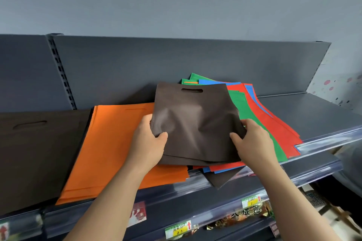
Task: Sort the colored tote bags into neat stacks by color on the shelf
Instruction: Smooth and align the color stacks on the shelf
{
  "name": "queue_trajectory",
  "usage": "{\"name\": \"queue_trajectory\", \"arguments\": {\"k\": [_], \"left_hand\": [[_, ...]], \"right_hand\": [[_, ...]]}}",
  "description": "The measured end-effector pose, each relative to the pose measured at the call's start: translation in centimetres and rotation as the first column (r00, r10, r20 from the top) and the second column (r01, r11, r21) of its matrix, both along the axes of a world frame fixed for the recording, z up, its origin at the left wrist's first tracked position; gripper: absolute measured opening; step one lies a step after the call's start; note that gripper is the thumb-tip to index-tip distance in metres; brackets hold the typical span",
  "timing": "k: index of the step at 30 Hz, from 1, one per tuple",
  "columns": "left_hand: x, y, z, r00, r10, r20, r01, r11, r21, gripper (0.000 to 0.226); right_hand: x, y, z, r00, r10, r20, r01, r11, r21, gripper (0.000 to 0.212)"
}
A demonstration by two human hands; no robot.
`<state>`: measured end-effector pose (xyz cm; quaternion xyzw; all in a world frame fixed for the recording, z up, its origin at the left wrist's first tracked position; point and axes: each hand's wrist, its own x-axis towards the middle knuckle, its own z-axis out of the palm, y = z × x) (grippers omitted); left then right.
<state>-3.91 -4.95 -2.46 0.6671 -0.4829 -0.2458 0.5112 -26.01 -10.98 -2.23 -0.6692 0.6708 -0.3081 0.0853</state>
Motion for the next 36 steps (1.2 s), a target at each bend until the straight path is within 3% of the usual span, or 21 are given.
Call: {"name": "queue_trajectory", "arguments": {"k": [5,13,24,28,32,36], "left_hand": [[5.8,3.8,0.9,0.997,0.059,0.039,-0.058,0.997,-0.046,0.032],[17.8,11.5,1.2,0.968,0.214,0.13,-0.211,0.977,-0.039,0.041],[30.0,18.7,-1.0,0.904,0.351,0.244,-0.385,0.917,0.107,0.047],[31.9,19.6,-1.9,0.888,0.352,0.297,-0.422,0.88,0.217,0.061],[32.6,20.0,-2.4,0.834,0.31,0.457,-0.47,0.832,0.294,0.061],[32.6,20.2,-2.7,0.69,0.247,0.681,-0.526,0.817,0.236,0.046]], "right_hand": [[6.0,2.8,1.0,0.991,0.099,0.095,-0.088,0.99,-0.108,0.038],[19.0,7.6,0.6,0.959,0.256,0.123,-0.241,0.962,-0.125,0.039],[32.3,12.7,-2.7,0.913,0.373,0.164,-0.38,0.925,0.012,0.038],[34.4,13.7,-3.6,0.925,0.373,0.071,-0.377,0.923,0.074,0.042],[34.9,14.5,-3.8,0.932,0.344,-0.113,-0.333,0.937,0.104,0.042],[34.2,14.6,-3.6,0.889,0.336,-0.312,-0.325,0.942,0.086,0.045]]}}
